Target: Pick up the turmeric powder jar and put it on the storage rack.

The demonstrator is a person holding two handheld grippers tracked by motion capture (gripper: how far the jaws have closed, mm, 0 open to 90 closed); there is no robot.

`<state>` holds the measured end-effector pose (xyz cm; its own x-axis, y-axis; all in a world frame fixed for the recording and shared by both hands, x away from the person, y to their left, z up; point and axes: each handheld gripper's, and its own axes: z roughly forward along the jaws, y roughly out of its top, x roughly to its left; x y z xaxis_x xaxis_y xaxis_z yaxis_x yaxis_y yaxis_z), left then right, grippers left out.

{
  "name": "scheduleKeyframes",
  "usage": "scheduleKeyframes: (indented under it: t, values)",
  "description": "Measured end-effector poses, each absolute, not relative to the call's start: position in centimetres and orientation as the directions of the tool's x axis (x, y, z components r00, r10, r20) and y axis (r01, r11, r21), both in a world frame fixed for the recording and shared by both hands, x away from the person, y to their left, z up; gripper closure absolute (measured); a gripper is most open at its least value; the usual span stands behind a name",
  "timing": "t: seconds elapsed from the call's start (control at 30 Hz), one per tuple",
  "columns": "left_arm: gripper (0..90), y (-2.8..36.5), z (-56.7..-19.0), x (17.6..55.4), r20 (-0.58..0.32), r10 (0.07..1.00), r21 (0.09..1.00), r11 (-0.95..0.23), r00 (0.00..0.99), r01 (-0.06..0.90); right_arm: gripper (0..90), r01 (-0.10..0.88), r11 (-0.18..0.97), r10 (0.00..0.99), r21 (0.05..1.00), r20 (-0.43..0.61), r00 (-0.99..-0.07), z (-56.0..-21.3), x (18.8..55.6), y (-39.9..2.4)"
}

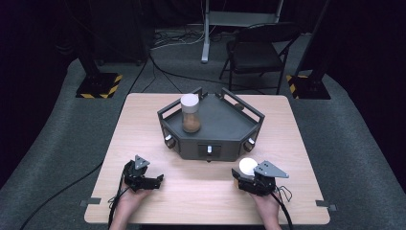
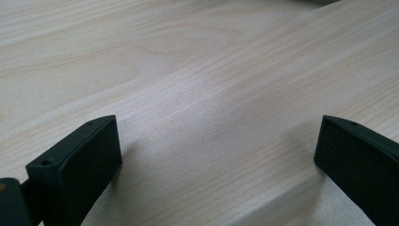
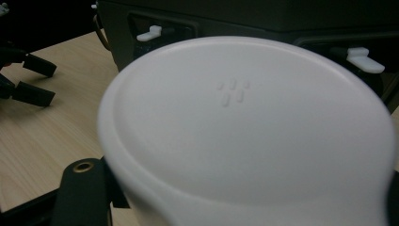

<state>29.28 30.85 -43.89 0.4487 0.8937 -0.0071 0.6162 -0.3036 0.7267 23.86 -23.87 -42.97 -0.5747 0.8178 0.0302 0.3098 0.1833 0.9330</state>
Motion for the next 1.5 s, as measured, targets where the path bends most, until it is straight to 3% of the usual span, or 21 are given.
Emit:
scheduleKeyframes:
  t: [1.5]
  values:
    - [1.0,30.9,-43.9,29.3,-0.007,0.893,0.727,-0.304,0.45,0.616,29.5,0.275,0.218,0.812,0.936,-0.018,-0.583,-31.9,28.5,-22.6]
